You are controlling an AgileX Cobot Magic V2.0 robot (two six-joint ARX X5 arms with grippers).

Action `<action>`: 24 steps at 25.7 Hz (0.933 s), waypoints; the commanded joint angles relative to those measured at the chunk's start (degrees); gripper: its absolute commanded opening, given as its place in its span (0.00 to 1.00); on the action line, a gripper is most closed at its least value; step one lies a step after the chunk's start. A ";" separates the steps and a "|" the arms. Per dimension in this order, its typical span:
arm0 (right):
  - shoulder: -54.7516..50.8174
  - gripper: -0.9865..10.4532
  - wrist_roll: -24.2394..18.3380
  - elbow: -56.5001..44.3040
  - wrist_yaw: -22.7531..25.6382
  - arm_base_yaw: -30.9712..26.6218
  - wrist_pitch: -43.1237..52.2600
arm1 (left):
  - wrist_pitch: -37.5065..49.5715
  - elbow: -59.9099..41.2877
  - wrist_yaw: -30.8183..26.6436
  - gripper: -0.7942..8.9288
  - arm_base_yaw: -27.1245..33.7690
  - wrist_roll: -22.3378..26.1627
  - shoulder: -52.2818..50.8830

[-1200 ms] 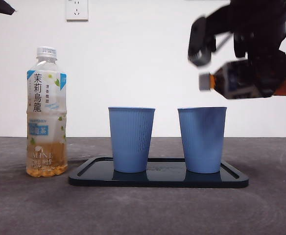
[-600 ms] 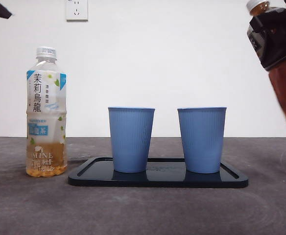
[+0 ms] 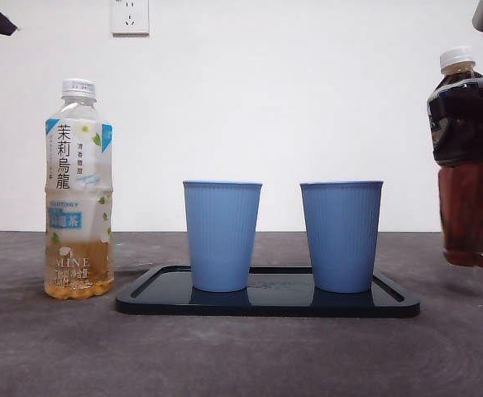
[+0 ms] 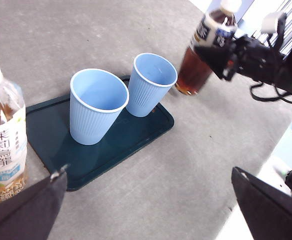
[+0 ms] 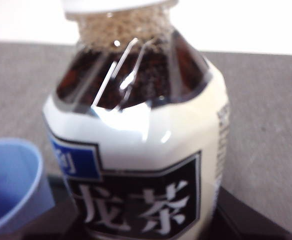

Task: Pour the drink into the cup

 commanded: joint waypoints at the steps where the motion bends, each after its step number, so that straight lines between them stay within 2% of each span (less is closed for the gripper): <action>1: 3.45 0.20 1.25 1.22 -1.73 -0.90 7.10 | 0.50 1.03 0.26 0.62 -0.22 0.79 0.28; 11: 12.48 0.20 2.08 1.22 -3.41 -1.81 15.87 | 0.44 1.03 0.26 0.62 -0.22 0.94 0.31; 21: 13.05 0.21 2.25 1.22 -3.78 -1.81 15.76 | -0.07 1.03 0.26 0.62 -0.22 0.96 0.31; 24: 13.05 0.30 2.25 1.22 -3.78 -1.81 15.23 | -0.09 1.03 0.26 0.62 -0.22 0.94 0.28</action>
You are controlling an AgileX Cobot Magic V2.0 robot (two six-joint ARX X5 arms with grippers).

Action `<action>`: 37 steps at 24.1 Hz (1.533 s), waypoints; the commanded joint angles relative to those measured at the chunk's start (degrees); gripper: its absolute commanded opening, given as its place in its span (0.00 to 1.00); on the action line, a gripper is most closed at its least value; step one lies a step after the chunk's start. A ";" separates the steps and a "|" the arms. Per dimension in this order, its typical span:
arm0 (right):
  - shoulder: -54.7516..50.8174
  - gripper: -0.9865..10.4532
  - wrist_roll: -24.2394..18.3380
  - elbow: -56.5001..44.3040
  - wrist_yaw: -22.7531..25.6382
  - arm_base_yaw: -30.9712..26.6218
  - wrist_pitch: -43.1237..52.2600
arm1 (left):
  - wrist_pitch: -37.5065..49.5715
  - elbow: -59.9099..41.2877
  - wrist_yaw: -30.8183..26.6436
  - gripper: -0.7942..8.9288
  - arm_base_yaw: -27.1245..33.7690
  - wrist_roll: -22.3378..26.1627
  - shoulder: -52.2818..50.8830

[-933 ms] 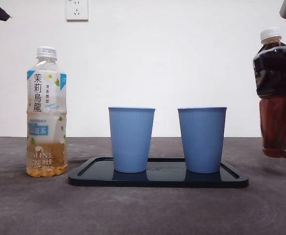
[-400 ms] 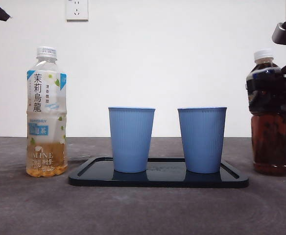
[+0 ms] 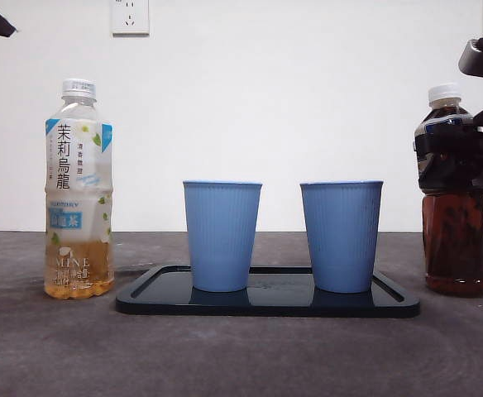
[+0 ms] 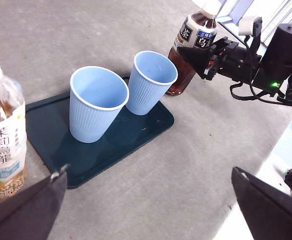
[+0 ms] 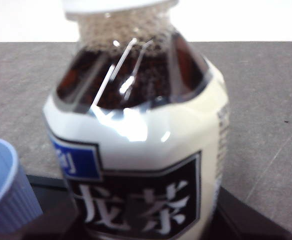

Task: Pour the drink into the cup

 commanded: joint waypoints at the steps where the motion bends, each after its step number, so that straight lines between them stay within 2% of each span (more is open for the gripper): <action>1: -0.09 0.33 0.59 1.22 -0.15 0.20 2.25 | 0.35 1.01 0.22 0.62 -0.22 0.94 0.28; 5: -0.09 0.43 0.59 1.22 -0.15 0.20 0.90 | 0.33 1.01 0.22 0.62 -0.22 0.96 0.28; 10: -1.53 0.51 0.63 1.29 -0.11 0.20 -1.81 | 0.26 1.01 0.22 0.62 -0.22 1.07 0.31; 14: -5.49 0.52 0.68 1.70 0.46 0.20 -7.54 | 0.22 1.01 0.22 0.62 -0.22 1.20 0.31; 20: -16.06 0.52 2.91 4.55 0.46 0.63 -25.29 | -0.11 0.81 -0.94 0.62 -0.22 1.79 0.31; 27: -29.97 0.52 8.52 10.34 -2.49 3.48 -52.33 | 0.92 -1.40 -9.38 0.62 -0.22 1.66 0.28; 31: -38.25 0.52 10.62 12.66 -3.34 5.64 -63.91 | 4.68 -4.50 -13.00 0.62 -0.24 -0.92 0.28; 35: -45.70 0.52 13.53 14.58 -4.74 7.02 -71.58 | 9.90 -8.07 -16.72 0.60 -0.24 -2.99 0.22; 37: -50.49 0.52 15.08 16.50 -6.12 7.45 -77.57 | 16.35 -11.72 -18.25 0.59 -0.33 -3.78 0.22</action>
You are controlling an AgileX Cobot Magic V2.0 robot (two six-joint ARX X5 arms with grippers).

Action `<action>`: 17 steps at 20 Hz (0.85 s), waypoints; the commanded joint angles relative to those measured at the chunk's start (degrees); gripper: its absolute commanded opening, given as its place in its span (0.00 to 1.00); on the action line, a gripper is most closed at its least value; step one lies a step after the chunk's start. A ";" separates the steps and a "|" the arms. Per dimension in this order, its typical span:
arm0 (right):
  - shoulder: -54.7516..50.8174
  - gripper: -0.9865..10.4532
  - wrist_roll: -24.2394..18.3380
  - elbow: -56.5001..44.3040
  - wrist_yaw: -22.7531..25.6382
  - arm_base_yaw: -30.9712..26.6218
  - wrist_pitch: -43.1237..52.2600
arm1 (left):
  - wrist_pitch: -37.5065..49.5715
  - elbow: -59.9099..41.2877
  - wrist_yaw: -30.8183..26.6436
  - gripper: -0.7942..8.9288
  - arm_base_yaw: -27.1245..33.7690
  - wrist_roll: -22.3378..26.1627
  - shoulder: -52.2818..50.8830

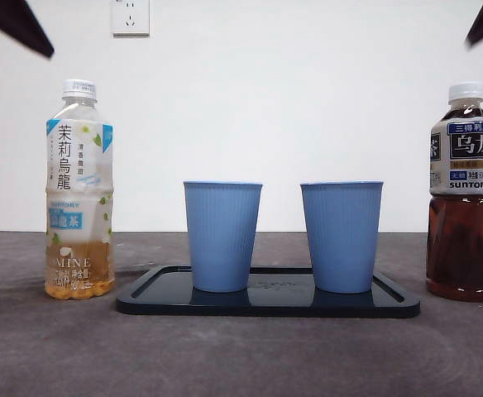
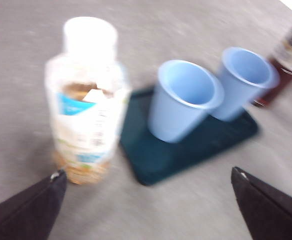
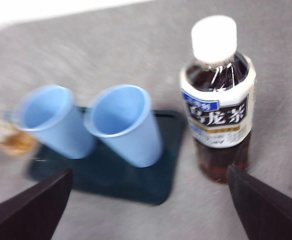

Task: Pour the drink into the cup

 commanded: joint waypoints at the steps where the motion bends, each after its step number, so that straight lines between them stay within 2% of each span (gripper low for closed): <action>1: -4.26 0.52 2.69 3.04 -1.51 0.61 -6.05 | 9.11 -4.17 -1.07 0.59 -0.55 -2.73 0.26; 6: -8.70 0.52 0.59 6.91 -5.31 0.61 -12.92 | 26.25 -15.93 -10.99 0.59 -1.60 -5.49 2.45; 9: -8.79 0.52 0.13 7.04 -5.92 0.61 -12.68 | 37.59 -20.46 -11.26 0.59 -1.70 -5.53 6.56; 17: -8.76 0.52 -3.19 7.02 -4.09 0.61 -12.66 | 59.49 -20.59 -11.43 0.59 -1.70 -3.72 24.92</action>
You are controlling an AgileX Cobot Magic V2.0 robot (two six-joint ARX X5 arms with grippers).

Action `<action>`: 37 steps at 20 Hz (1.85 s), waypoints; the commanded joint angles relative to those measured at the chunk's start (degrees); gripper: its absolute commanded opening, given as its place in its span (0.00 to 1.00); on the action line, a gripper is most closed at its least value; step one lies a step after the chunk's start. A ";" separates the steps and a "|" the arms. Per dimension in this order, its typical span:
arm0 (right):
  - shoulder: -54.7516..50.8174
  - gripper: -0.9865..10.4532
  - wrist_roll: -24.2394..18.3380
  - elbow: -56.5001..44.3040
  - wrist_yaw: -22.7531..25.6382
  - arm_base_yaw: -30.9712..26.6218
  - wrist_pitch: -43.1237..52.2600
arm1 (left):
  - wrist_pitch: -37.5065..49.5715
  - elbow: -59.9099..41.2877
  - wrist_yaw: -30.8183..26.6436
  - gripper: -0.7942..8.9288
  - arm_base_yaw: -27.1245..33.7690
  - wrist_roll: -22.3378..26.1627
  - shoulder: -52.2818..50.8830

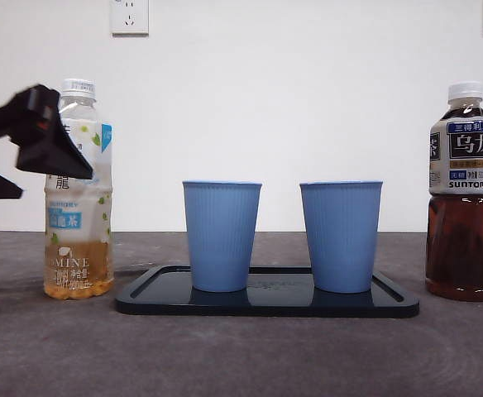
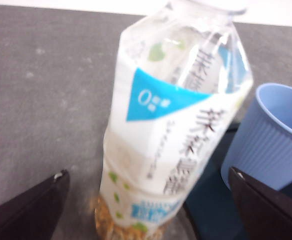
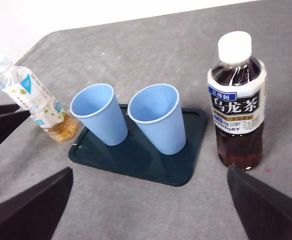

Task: Pour the drink into the cup

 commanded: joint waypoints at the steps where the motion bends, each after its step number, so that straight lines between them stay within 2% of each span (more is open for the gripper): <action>1: 0.17 0.52 -1.70 0.83 0.28 0.37 0.52 | 6.80 0.28 -0.33 0.59 -0.22 0.63 4.81; 4: 0.17 0.52 -2.14 0.83 2.67 0.37 0.52 | 14.47 0.50 -0.31 0.59 -0.44 1.16 10.73; 8: 0.17 0.52 -2.25 0.83 3.08 0.37 0.57 | 21.97 1.20 -0.31 0.56 -1.25 8.66 16.63; 10: 0.17 0.52 -2.25 0.83 3.08 0.37 0.57 | 24.98 1.29 -0.31 0.56 -1.44 9.31 18.60; 12: 0.17 0.52 -2.25 0.83 3.08 0.37 0.55 | 25.68 1.81 -0.31 0.53 -1.70 9.31 19.45; 15: 0.17 0.52 -2.25 0.83 3.08 0.37 0.55 | 25.55 2.40 -0.31 0.36 -1.70 9.25 19.56; 16: 0.17 0.52 -2.25 0.83 3.08 0.37 0.55 | 25.51 2.54 -0.31 0.33 -1.70 9.25 19.56; 23: 0.17 0.52 -2.47 0.83 3.08 0.37 0.55 | 24.26 2.58 -0.61 0.33 -3.41 9.14 16.79; 25: 0.17 0.52 -2.45 0.83 3.06 0.37 0.57 | 17.33 3.91 -4.15 0.33 -4.79 9.73 13.33; 29: 0.17 0.52 -2.43 0.83 3.04 0.37 0.55 | -8.44 13.77 -12.83 0.33 -9.51 17.33 6.86; 32: 0.17 0.52 -2.43 0.83 3.04 0.37 0.52 | -25.00 22.71 -22.58 0.33 -13.20 23.41 6.54; 34: 0.17 0.52 -2.49 0.83 3.08 0.37 0.52 | -31.28 26.23 -27.65 0.33 -15.58 28.39 6.82; 37: 0.17 0.52 -2.47 0.83 3.04 0.37 0.52 | -33.90 28.24 -34.45 0.33 -18.78 34.93 7.10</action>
